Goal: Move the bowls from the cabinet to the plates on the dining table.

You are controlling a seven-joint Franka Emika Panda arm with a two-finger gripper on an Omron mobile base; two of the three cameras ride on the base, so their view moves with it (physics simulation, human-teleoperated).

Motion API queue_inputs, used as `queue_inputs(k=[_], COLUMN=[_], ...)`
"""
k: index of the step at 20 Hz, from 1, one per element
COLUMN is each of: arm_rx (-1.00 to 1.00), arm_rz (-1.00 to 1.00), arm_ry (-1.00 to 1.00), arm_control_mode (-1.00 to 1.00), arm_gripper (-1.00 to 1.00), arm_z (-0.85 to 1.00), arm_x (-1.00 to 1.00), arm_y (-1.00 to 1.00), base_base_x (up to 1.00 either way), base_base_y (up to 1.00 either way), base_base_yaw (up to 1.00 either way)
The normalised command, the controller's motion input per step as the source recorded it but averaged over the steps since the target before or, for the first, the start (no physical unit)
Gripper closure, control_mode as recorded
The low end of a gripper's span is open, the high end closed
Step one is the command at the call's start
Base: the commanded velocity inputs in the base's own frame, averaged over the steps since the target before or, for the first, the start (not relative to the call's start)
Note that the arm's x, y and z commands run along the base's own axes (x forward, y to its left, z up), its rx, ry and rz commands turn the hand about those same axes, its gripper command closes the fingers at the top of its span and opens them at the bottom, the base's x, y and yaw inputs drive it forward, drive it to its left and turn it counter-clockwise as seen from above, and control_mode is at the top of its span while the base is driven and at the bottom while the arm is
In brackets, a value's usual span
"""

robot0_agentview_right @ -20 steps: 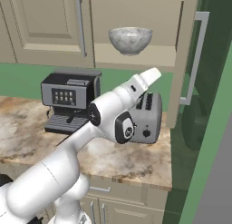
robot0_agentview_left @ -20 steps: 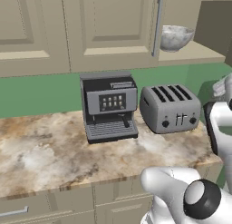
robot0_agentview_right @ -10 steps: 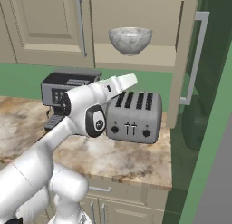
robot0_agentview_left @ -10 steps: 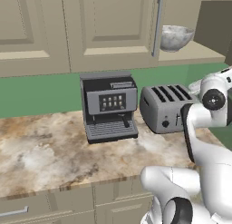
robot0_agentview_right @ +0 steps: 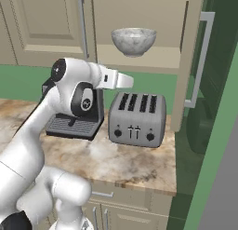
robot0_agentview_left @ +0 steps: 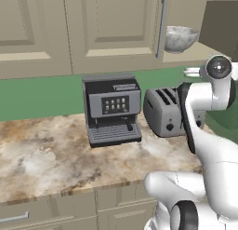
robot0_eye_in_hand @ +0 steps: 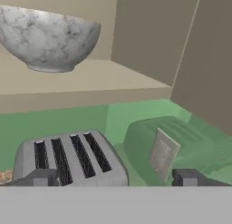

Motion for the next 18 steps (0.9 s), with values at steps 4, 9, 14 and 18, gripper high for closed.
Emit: queue_inputs(k=[4,9,14,18], arm_rx=[0.28,0.16,0.05,0.04], arm_rz=[0.0,0.0,0.02,0.08], arm_ry=[-0.01,-0.09,-0.17,-0.11], arm_control_mode=[-1.0,-1.0,-1.0,-1.0], arm_gripper=[-1.0,-1.0,-1.0,-1.0], arm_z=[0.07,0.0,0.0,0.11], arm_x=[-0.19,-0.53,-0.66,-0.18], arm_y=[0.13,0.2,0.34,0.18], base_base_x=[0.0,0.0,0.0,0.0], base_base_y=[0.0,0.0,0.0,0.0], base_base_yaw=[0.0,0.0,0.0,0.0])
